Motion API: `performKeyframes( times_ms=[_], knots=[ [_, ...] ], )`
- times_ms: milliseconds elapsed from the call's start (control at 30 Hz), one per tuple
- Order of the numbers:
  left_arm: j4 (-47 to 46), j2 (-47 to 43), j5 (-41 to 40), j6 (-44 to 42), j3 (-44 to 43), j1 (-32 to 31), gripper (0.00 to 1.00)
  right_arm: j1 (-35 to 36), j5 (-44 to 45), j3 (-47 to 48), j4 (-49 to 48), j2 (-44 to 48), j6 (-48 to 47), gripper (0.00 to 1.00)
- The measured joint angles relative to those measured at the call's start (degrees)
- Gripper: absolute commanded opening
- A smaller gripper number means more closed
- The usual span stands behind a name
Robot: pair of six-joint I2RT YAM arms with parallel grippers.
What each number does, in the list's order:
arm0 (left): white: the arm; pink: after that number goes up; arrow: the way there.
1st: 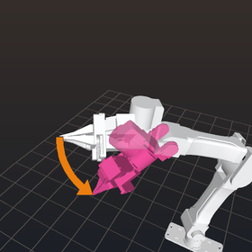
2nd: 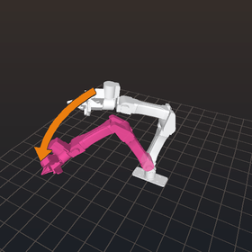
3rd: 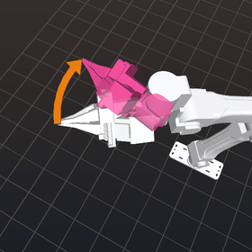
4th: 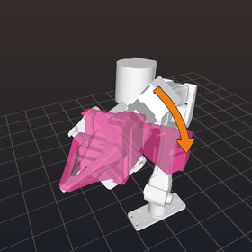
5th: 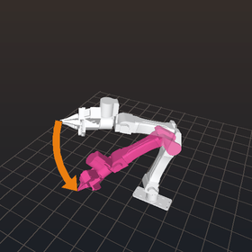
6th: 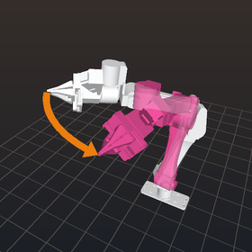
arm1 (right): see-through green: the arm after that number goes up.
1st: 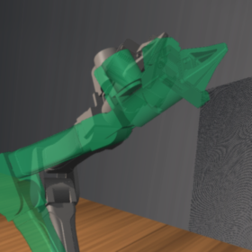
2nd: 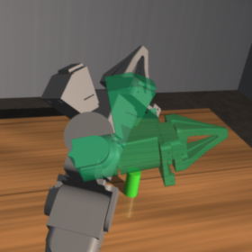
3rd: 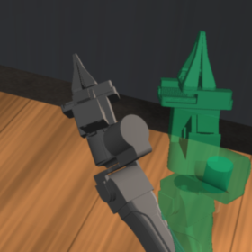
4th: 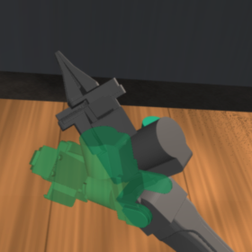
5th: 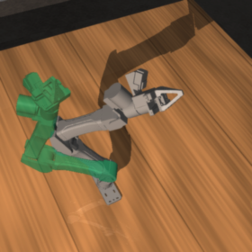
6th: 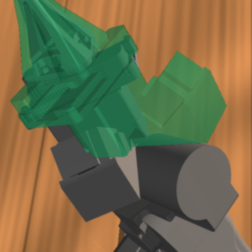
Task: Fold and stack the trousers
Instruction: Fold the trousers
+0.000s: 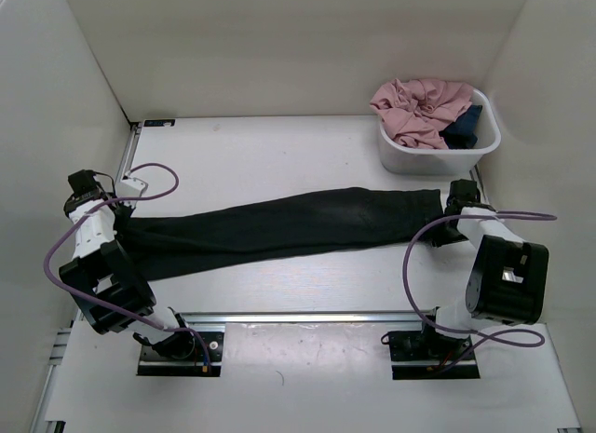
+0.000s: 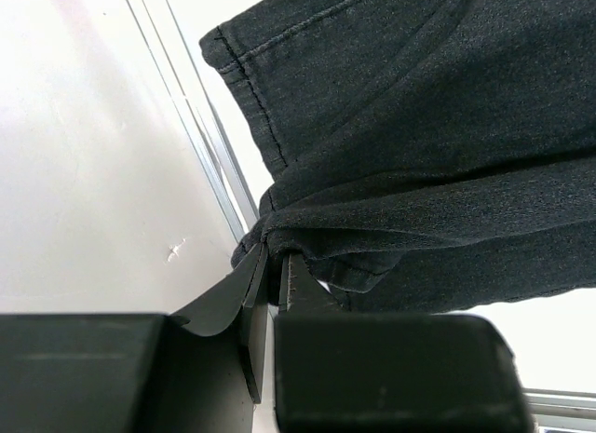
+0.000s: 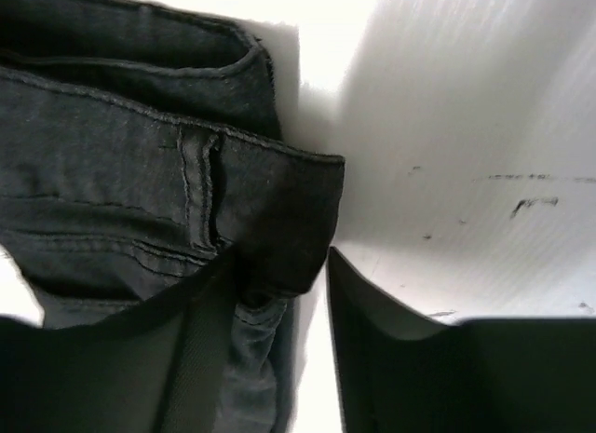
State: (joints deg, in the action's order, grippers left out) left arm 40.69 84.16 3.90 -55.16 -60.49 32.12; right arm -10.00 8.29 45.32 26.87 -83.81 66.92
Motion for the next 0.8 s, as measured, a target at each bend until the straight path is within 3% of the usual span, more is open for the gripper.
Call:
performKeyframes(
  times_ms=[67, 100, 167, 333, 467, 600, 800],
  knots=[
    [0.09, 0.0, 0.0, 0.0, 0.0, 0.0, 0.14, 0.0, 0.11, 0.04, -0.07, -0.98, 0.35, 0.23],
    [0.09, 0.0, 0.0, 0.0, 0.0, 0.0, 0.14, 0.0, 0.28, 0.15, 0.07, -1.18, 0.57, 0.09],
    [0.11, 0.0, 0.0, 0.02, 0.0, 0.0, 0.14, 0.0, 0.63, 0.79, 0.92, -1.2, 0.46, 0.0],
    [0.85, -0.07, 0.0, 0.04, -0.74, 0.0, 0.14, 0.0, 2.14, 3.76, 5.73, -0.09, -1.31, 0.0],
    [2.25, -0.42, 0.44, 0.5, -4.57, 0.0, 0.14, -0.04, 3.17, 4.28, 10.99, 6.82, -4.55, 0.0],
    [2.75, -0.2, 1.9, 1.79, -11.98, -0.31, 0.14, -0.63, 2.36, 8.92, 16.72, 12.09, -9.81, 0.0],
    [2.78, 5.16, 4.52, 5.77, -27.15, -3.74, 0.14, -1.6, -0.39, 22.25, 21.22, 6.32, -15.96, 0.0]
  ],
)
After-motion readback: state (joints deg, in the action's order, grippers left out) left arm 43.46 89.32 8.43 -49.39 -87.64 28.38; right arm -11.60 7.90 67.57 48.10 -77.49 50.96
